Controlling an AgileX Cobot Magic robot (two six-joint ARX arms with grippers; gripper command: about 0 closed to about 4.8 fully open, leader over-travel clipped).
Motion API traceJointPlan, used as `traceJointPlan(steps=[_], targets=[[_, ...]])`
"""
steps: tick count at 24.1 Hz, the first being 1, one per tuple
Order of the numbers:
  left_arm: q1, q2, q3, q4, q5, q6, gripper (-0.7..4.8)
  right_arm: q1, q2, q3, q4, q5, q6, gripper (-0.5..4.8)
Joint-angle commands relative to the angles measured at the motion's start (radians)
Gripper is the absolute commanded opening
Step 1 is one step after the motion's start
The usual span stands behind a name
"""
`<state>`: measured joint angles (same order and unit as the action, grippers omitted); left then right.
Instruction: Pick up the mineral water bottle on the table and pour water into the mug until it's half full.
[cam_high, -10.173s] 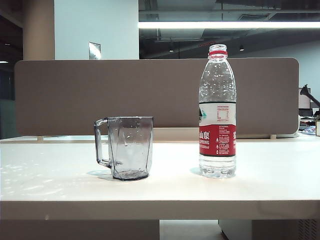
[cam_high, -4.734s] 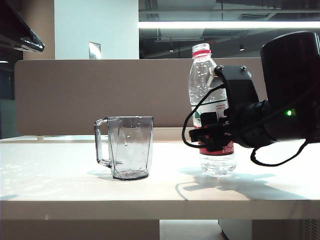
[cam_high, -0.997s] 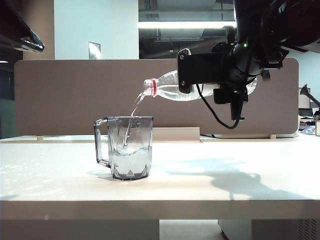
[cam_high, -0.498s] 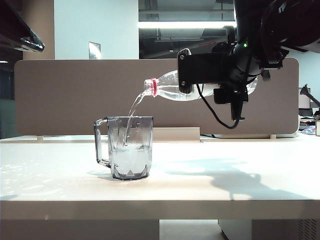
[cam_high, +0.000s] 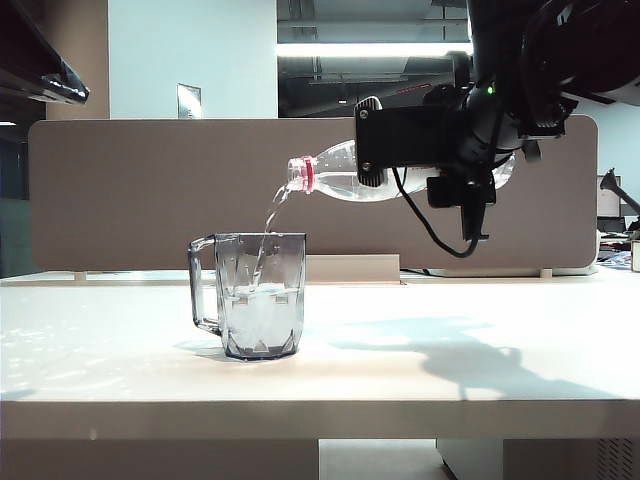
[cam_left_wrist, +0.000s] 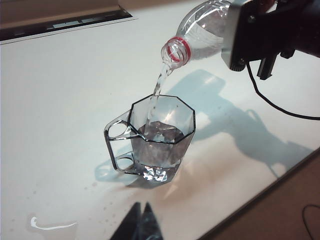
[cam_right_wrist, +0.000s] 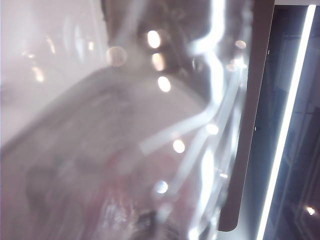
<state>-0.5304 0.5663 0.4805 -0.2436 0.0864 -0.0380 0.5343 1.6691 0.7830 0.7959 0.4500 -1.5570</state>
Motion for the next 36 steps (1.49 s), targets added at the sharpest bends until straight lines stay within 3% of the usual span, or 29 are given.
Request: traceJointPlan(steps=[1, 16, 22, 27, 31, 36], targets=[[-0.001, -0.001, 0.003, 0.013, 0.004, 0.004, -0.04, 0.004, -0.014, 0.006, 0.043, 0.004, 0.009, 2.02], [-0.001, -0.001, 0.003, 0.013, 0.004, 0.004, -0.04, 0.015, -0.014, 0.005, 0.038, 0.004, 0.05, 2.02], [-0.001, -0.001, 0.003, 0.013, 0.004, 0.004, -0.04, 0.015, -0.014, 0.005, 0.038, 0.003, 0.249, 2.02], [-0.001, -0.001, 0.003, 0.013, 0.004, 0.004, -0.05, 0.025, -0.014, 0.005, 0.036, 0.003, 0.528, 2.01], [-0.001, 0.0, 0.003, 0.013, 0.004, 0.004, -0.04, 0.028, -0.014, 0.002, -0.027, -0.007, 1.086, 2.01], [-0.001, -0.001, 0.003, 0.013, 0.004, 0.004, -0.04, 0.028, -0.013, -0.05, -0.023, -0.08, 1.379, 2.01]])
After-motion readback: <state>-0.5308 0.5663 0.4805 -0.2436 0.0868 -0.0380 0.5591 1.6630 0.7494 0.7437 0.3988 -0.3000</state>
